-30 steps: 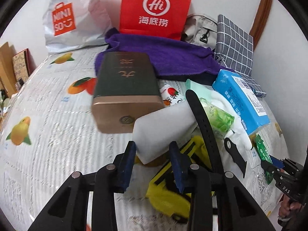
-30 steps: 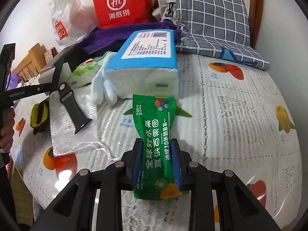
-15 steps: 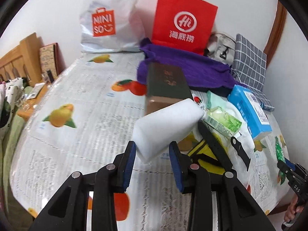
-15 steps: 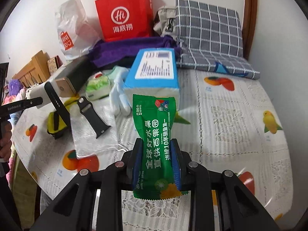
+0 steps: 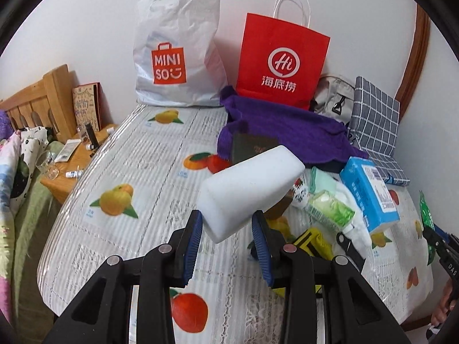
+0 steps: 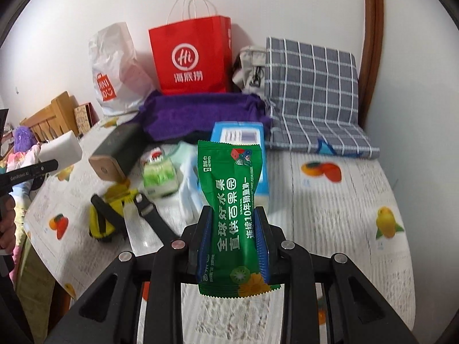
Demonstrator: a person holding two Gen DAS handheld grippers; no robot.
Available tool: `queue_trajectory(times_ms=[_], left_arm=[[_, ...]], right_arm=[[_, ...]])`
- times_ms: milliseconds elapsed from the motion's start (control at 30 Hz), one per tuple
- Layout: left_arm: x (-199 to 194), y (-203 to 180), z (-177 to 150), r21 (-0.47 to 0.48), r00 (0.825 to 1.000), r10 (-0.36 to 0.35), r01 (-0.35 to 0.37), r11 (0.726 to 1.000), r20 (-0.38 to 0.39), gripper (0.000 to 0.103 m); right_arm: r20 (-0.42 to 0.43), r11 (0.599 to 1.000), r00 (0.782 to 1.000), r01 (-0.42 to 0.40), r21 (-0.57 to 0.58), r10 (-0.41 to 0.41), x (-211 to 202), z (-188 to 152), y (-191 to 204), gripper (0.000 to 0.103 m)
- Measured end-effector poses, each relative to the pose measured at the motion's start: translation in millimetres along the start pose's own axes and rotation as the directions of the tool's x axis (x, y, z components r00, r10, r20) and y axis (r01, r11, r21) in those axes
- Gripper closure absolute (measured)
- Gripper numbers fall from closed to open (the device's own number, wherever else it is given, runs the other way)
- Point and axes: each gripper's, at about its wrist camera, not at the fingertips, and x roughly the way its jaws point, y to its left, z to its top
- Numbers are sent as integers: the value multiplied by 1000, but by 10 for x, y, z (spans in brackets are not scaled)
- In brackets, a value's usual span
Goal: Organize soft objects
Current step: 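Carry the packet and sponge block onto the purple towel and open both tools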
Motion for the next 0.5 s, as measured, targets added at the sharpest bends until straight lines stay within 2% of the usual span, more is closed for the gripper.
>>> queue_trajectory(times_ms=[233, 500], left_arm=[[119, -88, 267, 3, 1000, 16, -16, 1000, 9, 69], [440, -274, 633, 41, 998, 59, -59, 997, 4, 69]], right_arm=[[24, 1000, 1000, -2, 3, 2, 185, 366, -7, 74], [49, 1000, 999, -10, -22, 11, 570, 798, -32, 74]])
